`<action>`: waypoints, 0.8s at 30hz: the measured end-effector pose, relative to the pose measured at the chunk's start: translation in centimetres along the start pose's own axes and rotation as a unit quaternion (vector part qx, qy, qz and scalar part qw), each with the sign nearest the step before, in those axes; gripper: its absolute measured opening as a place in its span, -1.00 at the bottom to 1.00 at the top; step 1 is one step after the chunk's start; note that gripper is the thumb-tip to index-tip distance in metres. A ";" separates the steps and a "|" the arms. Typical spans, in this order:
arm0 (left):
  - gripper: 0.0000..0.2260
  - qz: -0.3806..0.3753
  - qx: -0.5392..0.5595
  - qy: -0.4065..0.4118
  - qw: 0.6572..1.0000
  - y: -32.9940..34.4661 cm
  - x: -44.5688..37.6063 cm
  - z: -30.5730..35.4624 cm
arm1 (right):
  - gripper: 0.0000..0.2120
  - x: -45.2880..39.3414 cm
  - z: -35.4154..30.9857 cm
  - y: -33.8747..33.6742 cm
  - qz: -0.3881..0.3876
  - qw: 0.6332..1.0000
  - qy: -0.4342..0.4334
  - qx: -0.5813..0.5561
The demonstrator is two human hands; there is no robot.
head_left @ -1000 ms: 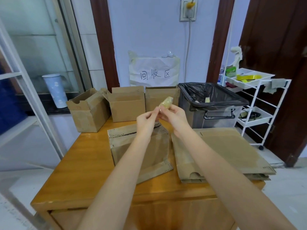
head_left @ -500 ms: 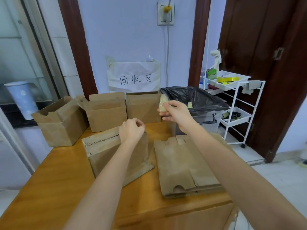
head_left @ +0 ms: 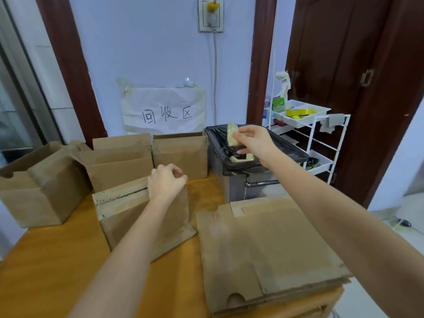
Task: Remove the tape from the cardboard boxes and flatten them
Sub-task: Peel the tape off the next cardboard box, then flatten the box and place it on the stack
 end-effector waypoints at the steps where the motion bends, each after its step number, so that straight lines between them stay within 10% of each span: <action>1: -0.87 -0.002 -0.003 0.003 1.000 0.3 -0.3 0.0 | -0.73 -0.6 0.4 -0.3 0.005 1.000 0.005 0.009; 10: -0.86 -0.007 -0.049 0.037 0.998 1.1 -1.0 0.2 | -0.92 -4.6 4.7 -0.6 -0.014 0.983 0.085 0.163; 18: -0.83 -0.004 -0.064 0.050 0.997 1.3 -1.0 0.2 | -0.71 -5.2 4.8 0.5 -0.051 0.903 0.058 0.423; 24: -0.64 0.071 -0.118 -0.011 0.990 0.5 -0.3 0.1 | -0.66 -4.4 2.6 0.5 -0.021 0.913 0.020 0.408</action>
Point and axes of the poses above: each hand's wrist, its own x-axis away from the middle knuckle, its own y-axis out of the palm, z = x × y, the point moved 6 cm from there along -x, towards the middle knuckle, and after that the axes turned 8 degrees about x, right-handed, at the moved point
